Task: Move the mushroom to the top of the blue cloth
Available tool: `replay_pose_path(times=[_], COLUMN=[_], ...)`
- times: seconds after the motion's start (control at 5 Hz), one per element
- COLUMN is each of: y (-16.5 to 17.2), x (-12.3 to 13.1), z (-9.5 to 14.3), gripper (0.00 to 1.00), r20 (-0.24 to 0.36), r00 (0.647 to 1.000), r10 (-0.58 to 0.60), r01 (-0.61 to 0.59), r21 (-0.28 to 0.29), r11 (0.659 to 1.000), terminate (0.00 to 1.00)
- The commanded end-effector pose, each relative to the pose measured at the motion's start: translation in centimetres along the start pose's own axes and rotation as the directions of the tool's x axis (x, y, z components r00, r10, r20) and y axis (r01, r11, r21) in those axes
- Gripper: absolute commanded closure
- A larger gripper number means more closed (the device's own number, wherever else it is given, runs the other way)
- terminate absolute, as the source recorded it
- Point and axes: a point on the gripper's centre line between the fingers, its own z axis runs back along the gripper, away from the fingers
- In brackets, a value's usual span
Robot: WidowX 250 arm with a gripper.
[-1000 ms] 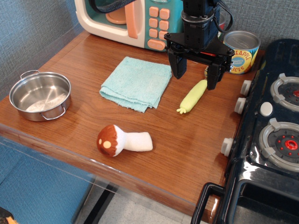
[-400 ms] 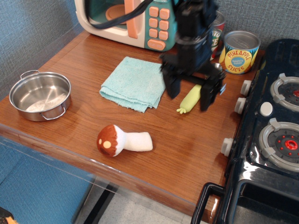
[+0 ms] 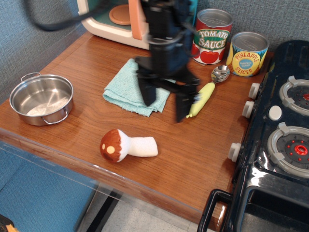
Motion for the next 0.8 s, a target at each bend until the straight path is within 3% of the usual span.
replay_pose_path(times=[0.0,0.6], y=[3.6,4.4], x=[-4.5,-5.4], z=[0.6,-3.8], gripper=[0.00,0.00], r20=[-0.050,-0.120], r00=[0.998,0.987], r10=[-0.035,0.104], r01=[0.043,-0.083], r21=[0.161,0.167], r11=[0.986,0.982], terminate=[0.00,0.00])
